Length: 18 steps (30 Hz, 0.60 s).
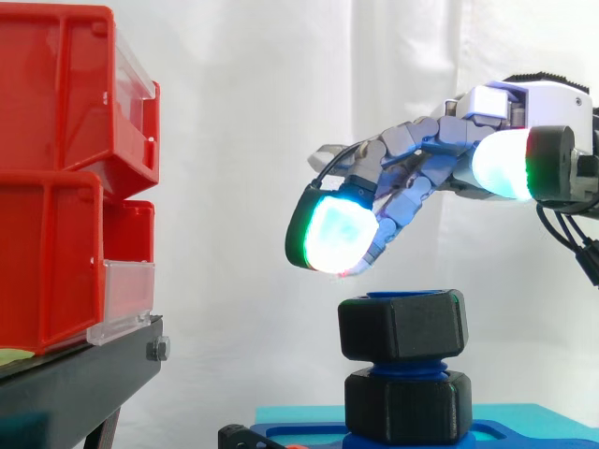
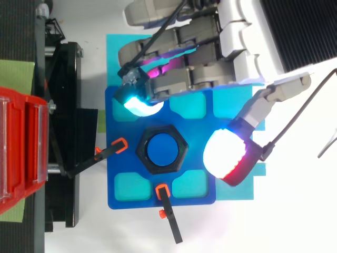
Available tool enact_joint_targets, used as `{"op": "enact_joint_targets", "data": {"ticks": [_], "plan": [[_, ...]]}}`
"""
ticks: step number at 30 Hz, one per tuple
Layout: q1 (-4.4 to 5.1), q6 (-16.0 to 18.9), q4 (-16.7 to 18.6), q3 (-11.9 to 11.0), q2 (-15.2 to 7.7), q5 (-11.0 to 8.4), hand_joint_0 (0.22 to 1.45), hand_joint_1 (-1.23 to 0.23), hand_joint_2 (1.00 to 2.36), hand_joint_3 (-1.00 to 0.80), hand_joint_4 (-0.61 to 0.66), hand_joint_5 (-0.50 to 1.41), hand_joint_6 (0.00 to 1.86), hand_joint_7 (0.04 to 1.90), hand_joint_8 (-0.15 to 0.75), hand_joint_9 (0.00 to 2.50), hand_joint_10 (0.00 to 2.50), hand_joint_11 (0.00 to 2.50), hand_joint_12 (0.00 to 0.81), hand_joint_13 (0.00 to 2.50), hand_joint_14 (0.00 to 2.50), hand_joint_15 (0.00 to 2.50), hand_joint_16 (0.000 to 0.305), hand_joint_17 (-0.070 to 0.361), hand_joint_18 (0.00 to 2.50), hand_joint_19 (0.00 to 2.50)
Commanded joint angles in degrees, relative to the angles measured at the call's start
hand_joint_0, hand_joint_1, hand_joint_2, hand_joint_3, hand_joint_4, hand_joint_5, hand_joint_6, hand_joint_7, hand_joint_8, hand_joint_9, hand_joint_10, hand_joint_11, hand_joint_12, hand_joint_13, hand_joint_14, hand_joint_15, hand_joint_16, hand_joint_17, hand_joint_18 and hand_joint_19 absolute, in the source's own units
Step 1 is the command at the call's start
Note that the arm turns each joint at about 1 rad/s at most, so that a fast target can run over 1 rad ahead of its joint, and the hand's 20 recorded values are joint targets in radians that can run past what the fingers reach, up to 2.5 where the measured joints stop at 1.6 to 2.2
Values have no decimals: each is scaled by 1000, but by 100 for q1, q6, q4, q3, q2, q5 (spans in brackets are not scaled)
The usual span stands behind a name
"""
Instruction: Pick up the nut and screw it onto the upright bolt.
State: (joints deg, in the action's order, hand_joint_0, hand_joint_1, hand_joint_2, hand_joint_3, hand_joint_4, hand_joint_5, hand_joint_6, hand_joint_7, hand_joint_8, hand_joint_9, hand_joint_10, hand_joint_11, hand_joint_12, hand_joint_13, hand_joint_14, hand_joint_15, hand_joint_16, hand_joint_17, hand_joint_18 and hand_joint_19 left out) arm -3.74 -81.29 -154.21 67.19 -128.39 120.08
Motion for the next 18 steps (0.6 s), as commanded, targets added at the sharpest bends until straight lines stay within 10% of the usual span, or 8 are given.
{"op": "enact_joint_targets", "data": {"ticks": [1, 18], "plan": [[67, 16, -4, -4, 7, -55, 497, -119, 1000, -500, 199, -104, 502, 656, 202, 751, 0, 0, 276, 346, 0, 0, 29, 64, 0, 0], [330, 148, -100, 31, -11, -354, 488, -61, 1000, -500, 177, -118, 502, 692, 199, 453, 0, 0, 320, 125, 0, 0, 36, 80, 0, 0]]}}
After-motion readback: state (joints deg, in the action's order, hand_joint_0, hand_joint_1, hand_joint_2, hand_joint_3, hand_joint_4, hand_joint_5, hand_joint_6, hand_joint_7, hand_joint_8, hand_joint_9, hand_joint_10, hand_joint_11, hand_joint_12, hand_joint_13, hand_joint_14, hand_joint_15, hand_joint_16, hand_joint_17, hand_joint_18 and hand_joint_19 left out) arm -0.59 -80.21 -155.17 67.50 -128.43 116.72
